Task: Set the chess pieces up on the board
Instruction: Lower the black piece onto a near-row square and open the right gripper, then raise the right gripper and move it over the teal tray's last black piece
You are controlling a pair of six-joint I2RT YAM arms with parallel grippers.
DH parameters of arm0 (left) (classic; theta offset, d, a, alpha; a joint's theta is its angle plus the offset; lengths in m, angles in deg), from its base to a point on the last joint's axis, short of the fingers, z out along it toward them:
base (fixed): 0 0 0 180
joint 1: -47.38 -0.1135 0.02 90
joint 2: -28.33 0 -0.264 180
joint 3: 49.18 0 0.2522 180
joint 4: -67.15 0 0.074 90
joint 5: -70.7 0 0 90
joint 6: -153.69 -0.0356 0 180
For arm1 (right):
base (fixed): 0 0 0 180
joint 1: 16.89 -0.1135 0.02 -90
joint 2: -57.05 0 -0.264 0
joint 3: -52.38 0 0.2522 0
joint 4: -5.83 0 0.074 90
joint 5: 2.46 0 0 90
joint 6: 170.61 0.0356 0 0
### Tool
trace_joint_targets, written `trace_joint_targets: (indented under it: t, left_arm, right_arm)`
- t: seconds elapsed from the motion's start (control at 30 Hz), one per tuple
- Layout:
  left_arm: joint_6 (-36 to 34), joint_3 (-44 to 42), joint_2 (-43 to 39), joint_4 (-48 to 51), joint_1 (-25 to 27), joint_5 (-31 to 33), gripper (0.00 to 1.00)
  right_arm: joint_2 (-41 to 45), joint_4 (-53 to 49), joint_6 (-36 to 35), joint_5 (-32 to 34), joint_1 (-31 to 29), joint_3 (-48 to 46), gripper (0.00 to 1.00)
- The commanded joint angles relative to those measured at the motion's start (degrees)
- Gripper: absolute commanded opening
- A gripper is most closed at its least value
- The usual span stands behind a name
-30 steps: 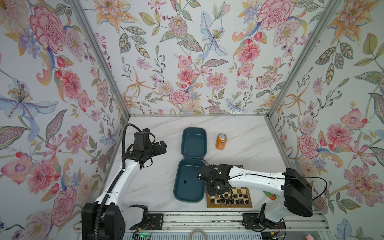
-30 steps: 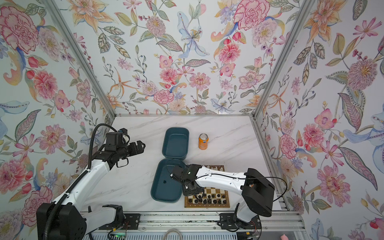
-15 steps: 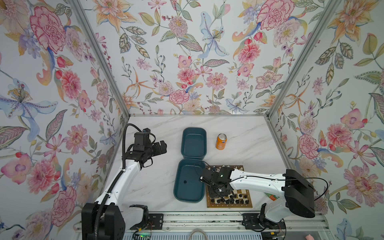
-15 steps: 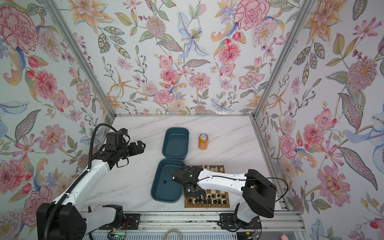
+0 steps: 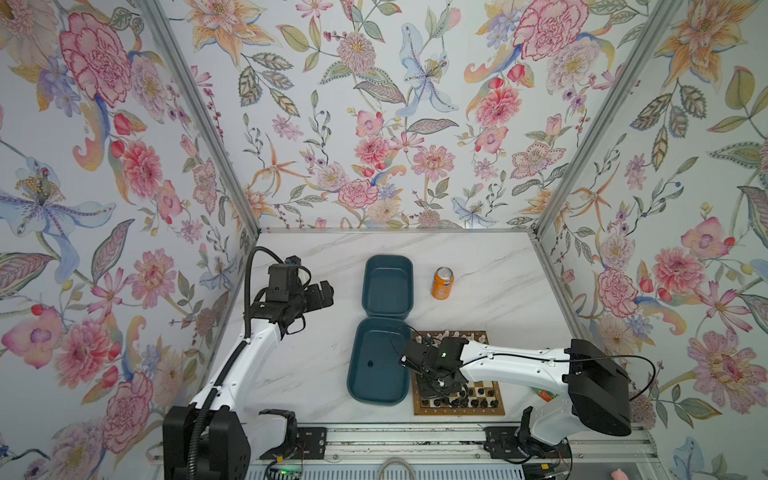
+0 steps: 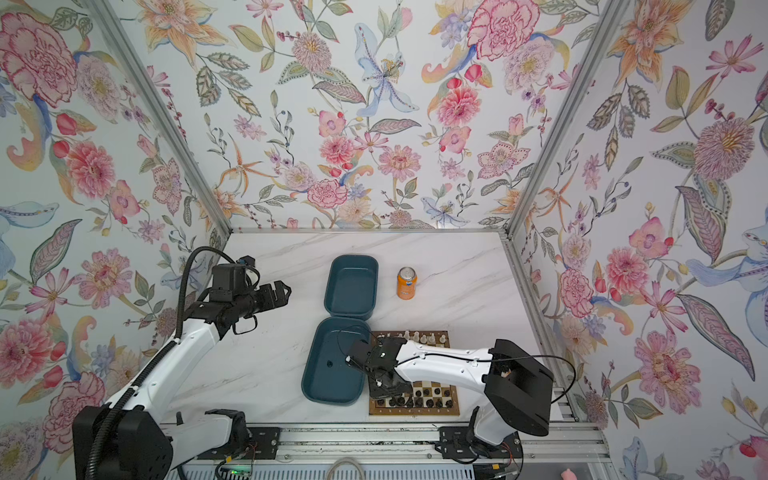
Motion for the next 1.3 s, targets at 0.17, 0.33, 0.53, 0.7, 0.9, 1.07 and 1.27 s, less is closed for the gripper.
trace_joint_targets:
  t: [0.17,0.33,0.53,0.7,0.9,1.07,1.27]
  left_arm:
    - [0.09,1.86,-0.75,0.38,0.52,1.23,0.97]
    - [-0.05,2.25,-0.49,0.60,0.57,1.33,0.97]
    - [-0.07,2.39,-0.44,0.85,0.52,1.67,0.97]
    - [-0.06,2.41,-0.53,0.92,0.49,1.89,0.97]
    - [0.11,2.73,-0.42,0.81,0.49,1.93,0.97]
    - [0.06,2.65,-0.59,0.77,0.63,2.11,0.97]
    - [0.00,2.40,-1.18,0.87,0.56,2.26,0.97]
  right_arm:
    - [0.60,0.83,1.08,-0.01,-0.23,-1.45,0.05]
    - [0.32,1.26,0.92,-0.39,0.03,-1.50,0.10]
    - [0.68,1.36,1.07,-0.57,0.25,-1.95,0.14]
    - [0.86,1.34,1.16,-1.08,0.25,-2.29,0.13]
    - [1.21,1.33,1.17,-0.91,0.63,-1.96,0.16]
    - [1.19,1.29,1.05,-0.66,0.72,-1.87,0.19]
    - [1.54,1.08,0.64,-0.31,1.17,-1.39,0.26]
